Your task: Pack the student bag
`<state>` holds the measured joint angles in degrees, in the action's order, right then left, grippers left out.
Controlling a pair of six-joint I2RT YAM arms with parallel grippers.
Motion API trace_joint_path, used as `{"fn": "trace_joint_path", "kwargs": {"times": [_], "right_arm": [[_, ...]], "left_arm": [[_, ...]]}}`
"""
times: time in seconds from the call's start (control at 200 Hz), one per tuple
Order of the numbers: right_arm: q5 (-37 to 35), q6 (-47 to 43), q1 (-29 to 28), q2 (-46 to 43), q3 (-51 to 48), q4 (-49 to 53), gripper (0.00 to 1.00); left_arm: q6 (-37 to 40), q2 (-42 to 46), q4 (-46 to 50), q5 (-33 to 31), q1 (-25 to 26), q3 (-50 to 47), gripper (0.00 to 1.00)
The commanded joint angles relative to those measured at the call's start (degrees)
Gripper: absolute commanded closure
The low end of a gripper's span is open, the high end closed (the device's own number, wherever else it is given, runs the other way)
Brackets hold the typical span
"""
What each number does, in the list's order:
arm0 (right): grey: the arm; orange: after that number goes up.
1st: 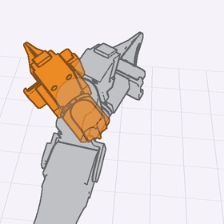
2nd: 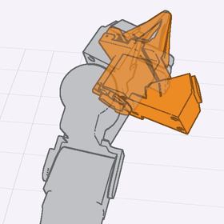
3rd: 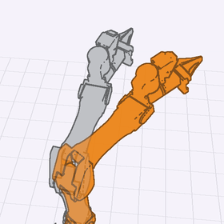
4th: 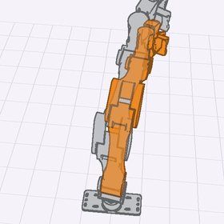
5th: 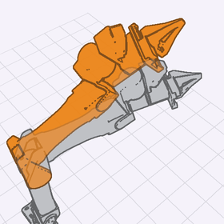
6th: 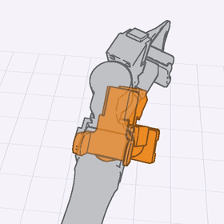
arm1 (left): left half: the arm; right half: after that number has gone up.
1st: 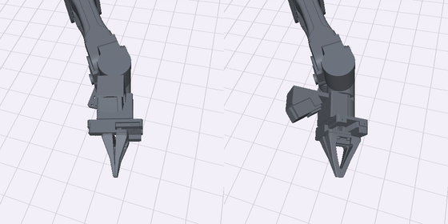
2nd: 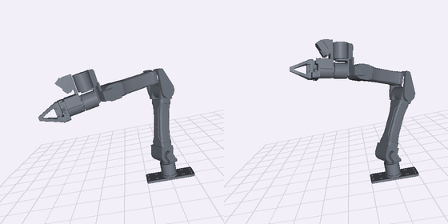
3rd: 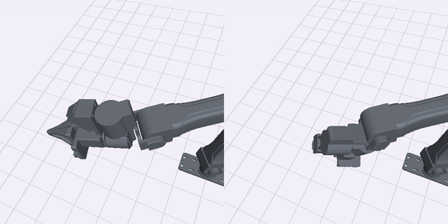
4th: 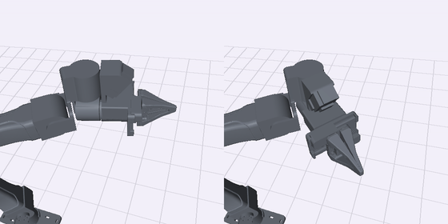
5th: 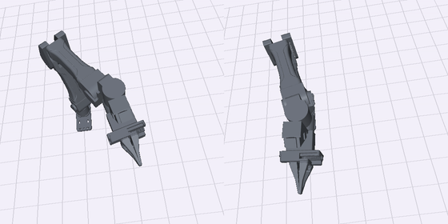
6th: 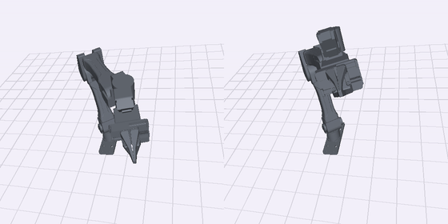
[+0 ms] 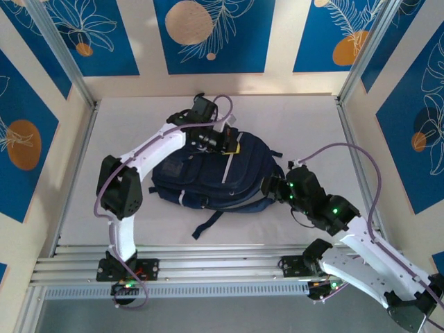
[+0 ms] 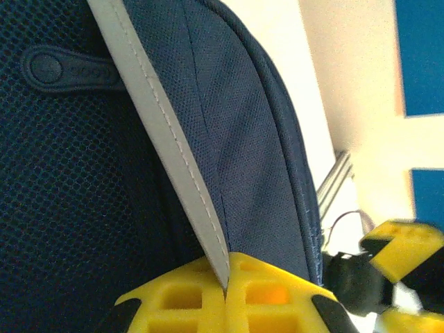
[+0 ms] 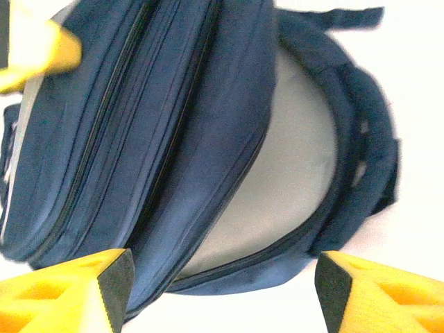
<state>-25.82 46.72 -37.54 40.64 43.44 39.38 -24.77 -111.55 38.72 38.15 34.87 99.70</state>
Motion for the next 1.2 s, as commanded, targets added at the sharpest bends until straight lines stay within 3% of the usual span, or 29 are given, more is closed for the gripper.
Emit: {"fn": "trace_joint_path", "kwargs": {"times": [0.0,0.12,0.2,0.3,0.385,0.555,0.63,0.725,0.82,0.995,1.195], "right_arm": [[-3.0,-2.7,5.1,0.3,3.4,3.0,0.28],[8.4,-4.9,16.1,5.0,3.5,-1.7,0.29],[19.7,-5.6,22.8,11.1,4.3,-5.7,0.30],[25.8,-5.1,26.5,20.8,7.6,-6.7,0.29],[29.3,-3.9,28.5,26.7,9.0,-8.8,0.30],[26.3,-4.7,28.7,35.1,11.5,-11.7,0.30],[23.6,-5.0,28.6,39.1,13.7,-11.7,0.28],[23.8,-5.0,29.0,45.3,16.5,-12.8,0.27],[27.7,-6.0,28.6,52.5,19.6,-13.3,0.27],[19.7,-7.9,24.3,58.3,20.7,-12.2,0.28],[18.8,-8.2,20.3,57.8,15.6,-13.8,0.28]], "left_arm": [[10.4,3.7,12.1,-4.7,1.8,0.4,1.00],[14.9,3.5,17.3,-8.1,3.7,-0.4,0.93],[17.4,2.7,20.4,-10.5,5.8,-0.2,0.81],[13.8,7.5,15.7,-15.3,5.7,-4.5,0.57],[8.8,15.7,9.5,-17.9,3.6,-10.9,0.48],[-0.8,35.1,1.2,-24.1,-3.1,-27.8,0.42],[-6.1,43.1,0.8,-27.9,-7.9,-36.1,0.34],[-13.7,51.8,-1.3,-30.2,-14.6,-48.0,0.23],[-19.8,57.0,-3.8,-29.3,-20.1,-57.8,0.21],[-29.4,56.5,-8.9,-29.8,-24.8,-65.3,0.21],[-31.2,42.7,-14.2,-29.0,-24.4,-61.0,0.21]]}}
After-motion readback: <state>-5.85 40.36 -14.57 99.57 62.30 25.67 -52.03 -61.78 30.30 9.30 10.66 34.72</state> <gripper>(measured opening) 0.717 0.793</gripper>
